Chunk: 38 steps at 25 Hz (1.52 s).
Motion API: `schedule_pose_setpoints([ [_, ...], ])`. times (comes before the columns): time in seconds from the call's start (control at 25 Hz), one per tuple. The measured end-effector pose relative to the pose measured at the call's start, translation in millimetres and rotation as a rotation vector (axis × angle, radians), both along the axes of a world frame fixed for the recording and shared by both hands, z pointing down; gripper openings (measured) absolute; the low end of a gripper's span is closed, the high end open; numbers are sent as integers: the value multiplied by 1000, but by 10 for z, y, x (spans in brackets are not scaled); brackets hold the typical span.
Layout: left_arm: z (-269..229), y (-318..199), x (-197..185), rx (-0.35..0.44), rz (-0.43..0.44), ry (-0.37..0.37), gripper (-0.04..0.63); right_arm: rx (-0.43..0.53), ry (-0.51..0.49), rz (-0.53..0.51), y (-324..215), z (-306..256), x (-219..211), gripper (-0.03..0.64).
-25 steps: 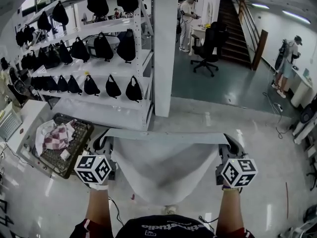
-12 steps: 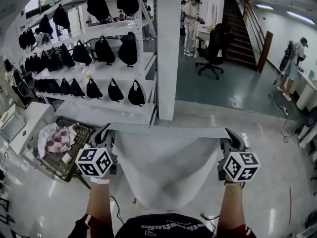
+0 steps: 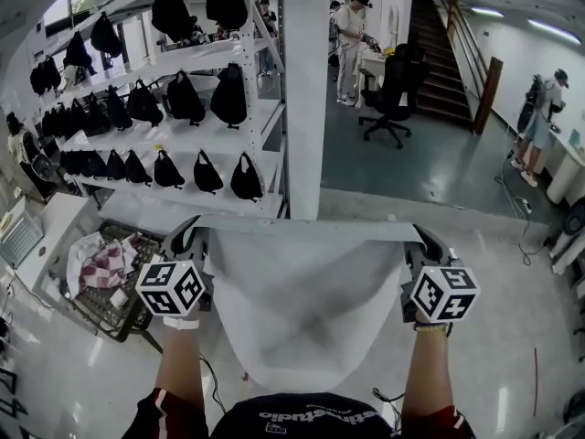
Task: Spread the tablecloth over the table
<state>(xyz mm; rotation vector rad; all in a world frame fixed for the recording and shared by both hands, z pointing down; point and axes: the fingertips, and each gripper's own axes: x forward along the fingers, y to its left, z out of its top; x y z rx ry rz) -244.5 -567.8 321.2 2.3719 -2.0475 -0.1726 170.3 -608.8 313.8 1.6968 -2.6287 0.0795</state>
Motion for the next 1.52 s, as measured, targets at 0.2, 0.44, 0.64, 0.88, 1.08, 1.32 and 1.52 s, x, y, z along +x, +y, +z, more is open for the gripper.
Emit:
schedule_pose_setpoints([
  [0.2, -152, -254, 59, 16, -5, -27, 18, 13, -3, 15, -279, -125, 64, 28],
  [0.44, -413, -702, 75, 46, -30, -42, 18, 62, 32, 18, -711, -407, 79, 28],
  [0.64, -598, -978, 179, 97, -39, -74, 18, 100, 25, 19, -982, -533, 184, 28],
  [0.88, -385, -1093, 211, 85, -46, -70, 18, 76, 38, 22, -1095, -337, 223, 28],
  [1.08, 15, -1092, 222, 17, -38, -57, 18, 23, 50, 23, -1106, -53, 224, 28],
  [1.32, 357, -972, 202, -48, -24, -39, 18, -29, 58, 24, -995, 218, 197, 28],
  [1.52, 481, -906, 187, -71, -13, -24, 18, -57, 54, 31, -905, 383, 191, 28],
])
